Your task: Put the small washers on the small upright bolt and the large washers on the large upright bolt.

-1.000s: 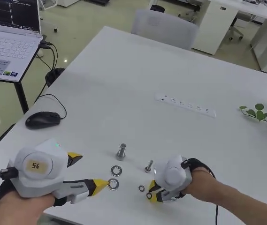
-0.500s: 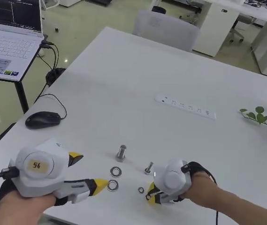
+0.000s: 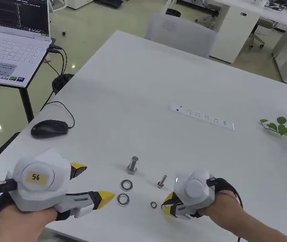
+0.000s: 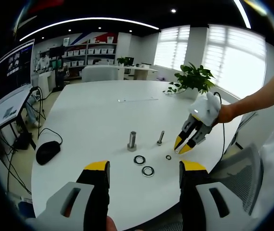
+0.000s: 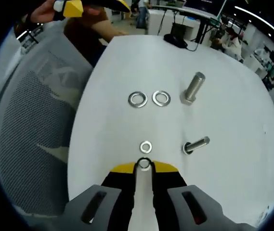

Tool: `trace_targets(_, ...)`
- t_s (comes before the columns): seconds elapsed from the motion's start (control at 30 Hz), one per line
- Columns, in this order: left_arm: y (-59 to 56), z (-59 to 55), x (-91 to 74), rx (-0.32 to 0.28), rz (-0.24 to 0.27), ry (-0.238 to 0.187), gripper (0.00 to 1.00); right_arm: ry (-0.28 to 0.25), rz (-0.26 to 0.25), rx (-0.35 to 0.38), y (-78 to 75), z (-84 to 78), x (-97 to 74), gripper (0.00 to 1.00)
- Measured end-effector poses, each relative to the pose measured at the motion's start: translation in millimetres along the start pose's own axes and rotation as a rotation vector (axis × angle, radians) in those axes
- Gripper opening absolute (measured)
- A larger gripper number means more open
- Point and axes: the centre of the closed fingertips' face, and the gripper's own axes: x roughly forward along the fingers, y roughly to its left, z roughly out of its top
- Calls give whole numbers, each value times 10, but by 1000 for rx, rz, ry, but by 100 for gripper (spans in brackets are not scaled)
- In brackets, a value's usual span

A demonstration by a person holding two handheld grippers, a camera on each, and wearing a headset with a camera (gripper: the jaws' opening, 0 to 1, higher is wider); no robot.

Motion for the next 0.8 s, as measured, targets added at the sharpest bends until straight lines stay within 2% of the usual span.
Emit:
trace_targets(0.13, -19, 3, 2, 1, -5, -3, 57, -40, -49, 33, -127, 109, -144, 13)
trace_targets(0.37, -33, 23, 2, 9, -10, -7, 57, -52, -100, 25, -297, 240, -296, 13)
trace_targets(0.6, -22, 55, -10, 16, -11, -12, 57, -51, -149, 51, -530, 340, -324, 13)
trace_targets(0.8, -15, 60, -19, 17, -8, -13, 57, -20, -150, 65, -625, 337, -275, 13)
